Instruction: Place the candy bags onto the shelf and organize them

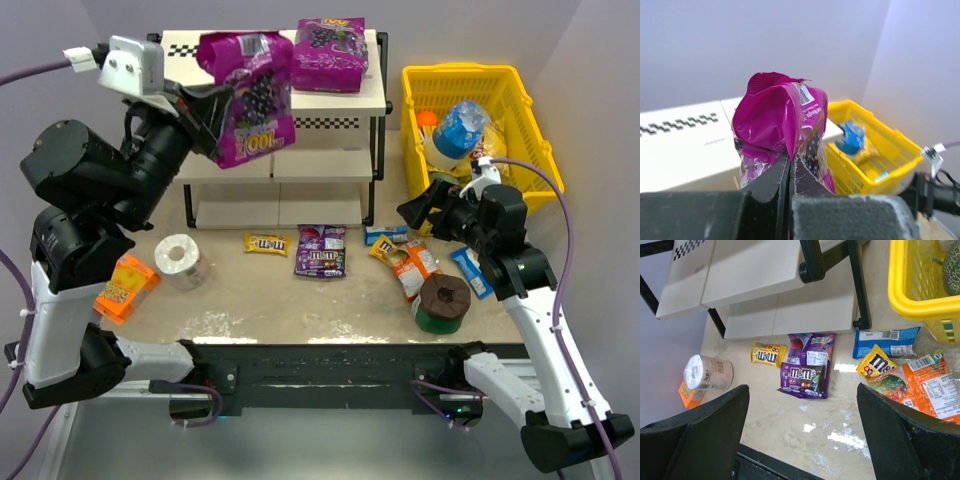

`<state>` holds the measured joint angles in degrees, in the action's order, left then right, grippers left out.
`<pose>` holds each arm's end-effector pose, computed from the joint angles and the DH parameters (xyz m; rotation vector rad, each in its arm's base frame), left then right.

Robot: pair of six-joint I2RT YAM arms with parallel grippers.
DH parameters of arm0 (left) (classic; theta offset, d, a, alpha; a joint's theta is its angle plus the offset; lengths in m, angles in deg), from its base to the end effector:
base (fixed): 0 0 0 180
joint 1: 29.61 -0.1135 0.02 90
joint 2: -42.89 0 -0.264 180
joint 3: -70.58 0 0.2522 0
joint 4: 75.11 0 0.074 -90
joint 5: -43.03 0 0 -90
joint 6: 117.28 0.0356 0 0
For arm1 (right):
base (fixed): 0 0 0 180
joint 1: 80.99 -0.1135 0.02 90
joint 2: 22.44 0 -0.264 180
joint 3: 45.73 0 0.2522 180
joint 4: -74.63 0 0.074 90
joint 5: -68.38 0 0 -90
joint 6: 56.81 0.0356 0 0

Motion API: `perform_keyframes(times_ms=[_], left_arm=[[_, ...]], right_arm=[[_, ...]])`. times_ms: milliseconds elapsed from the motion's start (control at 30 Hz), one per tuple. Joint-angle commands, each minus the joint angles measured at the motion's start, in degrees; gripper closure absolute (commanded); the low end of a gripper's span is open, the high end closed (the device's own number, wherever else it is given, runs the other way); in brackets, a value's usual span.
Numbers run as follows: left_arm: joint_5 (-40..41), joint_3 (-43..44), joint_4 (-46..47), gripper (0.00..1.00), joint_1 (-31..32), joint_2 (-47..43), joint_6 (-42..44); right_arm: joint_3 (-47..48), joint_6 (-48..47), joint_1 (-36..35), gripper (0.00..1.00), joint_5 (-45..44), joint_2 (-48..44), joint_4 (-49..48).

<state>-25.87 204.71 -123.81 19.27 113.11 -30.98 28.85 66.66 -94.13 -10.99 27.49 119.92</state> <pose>0.1050 -0.1008 0.6166 0.2077 1.3270 -0.5382 0.1750 0.0476 0.3823 0.2250 1.9801 0.7143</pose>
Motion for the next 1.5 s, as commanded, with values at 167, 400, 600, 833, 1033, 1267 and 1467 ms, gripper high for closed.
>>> perform_keyframes(times_ms=[167, 400, 600, 833, 1033, 1267, 1467], left_arm=[[11.7, 11.5, 14.8, 1.00, 0.0, 8.1, 17.1], [13.7, 13.8, 20.4, 1.00, -5.2, 14.2, 25.0], [5.5, 12.3, 18.2, 1.00, -16.1, 17.2, 18.7], [-12.0, 8.1, 17.1, 1.00, -30.0, 19.2, 10.2], [-22.8, 6.2, 17.7, 1.00, -40.1, 22.7, 4.2], [-30.8, 6.8, 20.1, 0.74, -44.3, 27.7, 1.9], [-29.8, 8.3, 22.8, 0.57, -44.3, 31.0, 1.7]], right_arm=[[3.5, 0.2, 0.1, 0.08, 1.6, 0.5, -2.5], [4.6, -0.5, 0.0, 0.08, 0.9, 1.1, -1.9], [4.4, -0.9, 0.1, 0.08, 0.4, 1.4, -1.5], [4.0, -1.0, 0.1, 0.09, 0.0, 1.4, -1.2], [3.3, -0.7, 0.0, 0.09, -0.3, 1.9, -1.7], [2.5, 0.0, 0.1, 0.09, -0.1, 2.0, -2.4], [2.0, 0.3, 0.0, 0.10, 0.2, 1.9, -2.5]])
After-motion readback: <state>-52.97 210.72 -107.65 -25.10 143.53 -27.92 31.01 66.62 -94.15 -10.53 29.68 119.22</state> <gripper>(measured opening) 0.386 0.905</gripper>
